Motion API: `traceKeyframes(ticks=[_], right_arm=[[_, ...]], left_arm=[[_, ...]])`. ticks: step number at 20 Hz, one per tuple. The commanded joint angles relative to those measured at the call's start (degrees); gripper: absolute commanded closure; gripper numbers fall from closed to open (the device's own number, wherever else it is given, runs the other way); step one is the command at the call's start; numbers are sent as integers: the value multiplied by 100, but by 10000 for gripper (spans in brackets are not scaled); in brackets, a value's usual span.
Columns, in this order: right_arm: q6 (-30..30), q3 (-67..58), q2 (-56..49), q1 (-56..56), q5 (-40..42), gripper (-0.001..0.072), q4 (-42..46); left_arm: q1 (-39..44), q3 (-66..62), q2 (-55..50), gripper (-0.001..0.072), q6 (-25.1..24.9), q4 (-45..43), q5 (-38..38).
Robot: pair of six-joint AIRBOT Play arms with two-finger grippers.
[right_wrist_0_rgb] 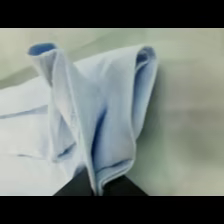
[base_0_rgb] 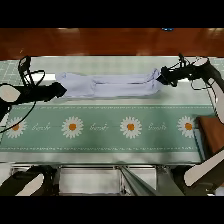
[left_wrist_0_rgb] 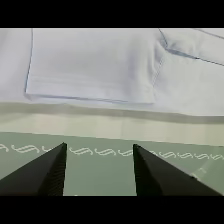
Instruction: Fold the shirts.
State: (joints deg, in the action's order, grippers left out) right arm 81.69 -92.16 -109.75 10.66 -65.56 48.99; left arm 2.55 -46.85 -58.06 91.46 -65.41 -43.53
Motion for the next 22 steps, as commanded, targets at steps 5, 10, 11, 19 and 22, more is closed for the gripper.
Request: traceKeyframes(ticks=[5, 10, 11, 19, 22], right_arm=[[-431, 557, 2017, 223, -804, 687, 933], [-568, 2124, 4129, 507, -874, 687, 837], [-566, 2452, 4594, 507, -876, 687, 837], [-271, 3526, 6756, 507, -1049, 687, 448], [-210, 3526, 6891, 505, -1152, 686, 422]], left_arm=[[693, -9, -50, 687, -138, 555, 133], [2057, -380, -1084, 687, -138, 1008, 780], [2297, -726, -1504, 688, -140, 1023, 739], [3611, -4909, -4999, 688, -221, 1040, -1467], [4076, -5480, -5598, 687, -225, 1506, -1738]])
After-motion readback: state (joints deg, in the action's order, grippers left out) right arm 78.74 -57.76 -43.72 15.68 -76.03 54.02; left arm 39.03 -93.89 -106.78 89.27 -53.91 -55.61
